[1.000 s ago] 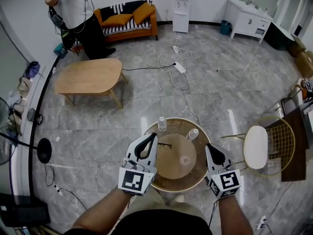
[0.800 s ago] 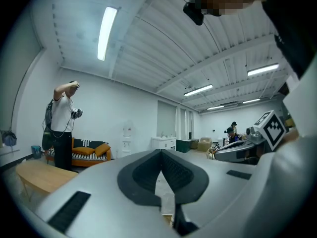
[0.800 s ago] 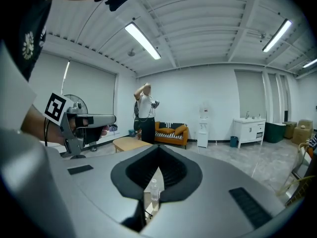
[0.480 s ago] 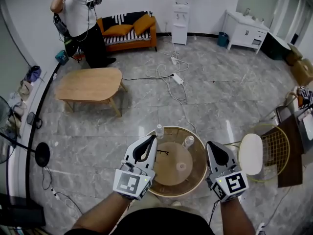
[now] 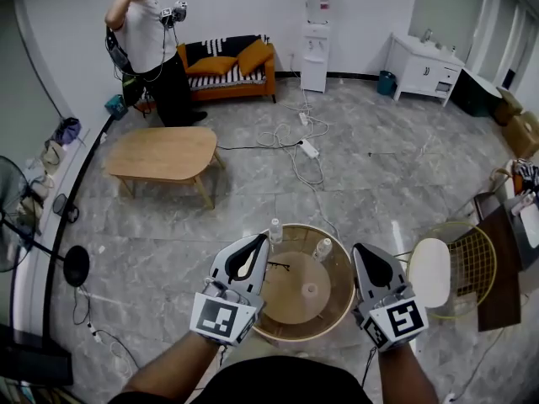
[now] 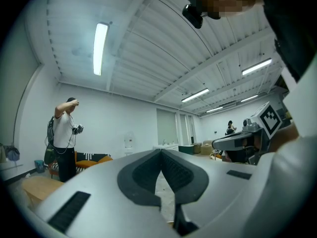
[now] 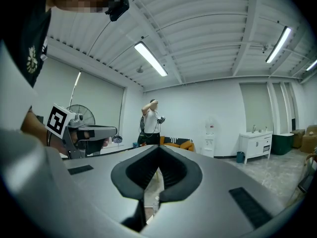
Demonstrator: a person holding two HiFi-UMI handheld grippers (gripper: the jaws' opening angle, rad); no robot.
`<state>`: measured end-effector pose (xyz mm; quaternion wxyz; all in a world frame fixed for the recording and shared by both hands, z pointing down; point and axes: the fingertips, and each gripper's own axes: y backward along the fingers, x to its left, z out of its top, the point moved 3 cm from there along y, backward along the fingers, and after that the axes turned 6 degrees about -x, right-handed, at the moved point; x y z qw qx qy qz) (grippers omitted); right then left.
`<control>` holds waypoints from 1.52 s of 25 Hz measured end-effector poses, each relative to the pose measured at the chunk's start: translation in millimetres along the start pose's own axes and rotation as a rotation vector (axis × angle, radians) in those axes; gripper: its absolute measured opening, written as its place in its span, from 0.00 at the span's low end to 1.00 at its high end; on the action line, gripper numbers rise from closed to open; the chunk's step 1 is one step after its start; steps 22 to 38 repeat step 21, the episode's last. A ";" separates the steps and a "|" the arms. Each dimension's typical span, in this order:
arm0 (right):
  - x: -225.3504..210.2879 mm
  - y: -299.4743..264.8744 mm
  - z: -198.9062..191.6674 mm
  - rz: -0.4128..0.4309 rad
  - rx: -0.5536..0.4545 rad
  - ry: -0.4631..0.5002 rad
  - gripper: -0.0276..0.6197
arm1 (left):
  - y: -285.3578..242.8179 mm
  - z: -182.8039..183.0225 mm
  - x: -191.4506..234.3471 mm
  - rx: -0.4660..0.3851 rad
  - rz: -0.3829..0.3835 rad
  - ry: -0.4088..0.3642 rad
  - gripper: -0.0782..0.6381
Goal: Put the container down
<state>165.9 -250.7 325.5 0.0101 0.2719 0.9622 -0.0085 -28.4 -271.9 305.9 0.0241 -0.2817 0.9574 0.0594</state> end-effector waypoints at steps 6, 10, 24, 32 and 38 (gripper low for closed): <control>7.5 22.8 2.6 0.022 -0.010 0.005 0.06 | 17.4 9.0 -18.9 -0.010 0.045 -0.020 0.13; 15.1 32.4 20.4 0.034 -0.034 0.009 0.06 | 29.8 18.3 -28.2 -0.001 0.059 -0.039 0.13; 17.6 74.3 16.3 0.079 -0.052 0.003 0.06 | 53.8 37.7 -70.3 -0.007 0.061 -0.078 0.13; 17.6 74.3 16.3 0.079 -0.052 0.003 0.06 | 53.8 37.7 -70.3 -0.007 0.061 -0.078 0.13; 17.6 74.3 16.3 0.079 -0.052 0.003 0.06 | 53.8 37.7 -70.3 -0.007 0.061 -0.078 0.13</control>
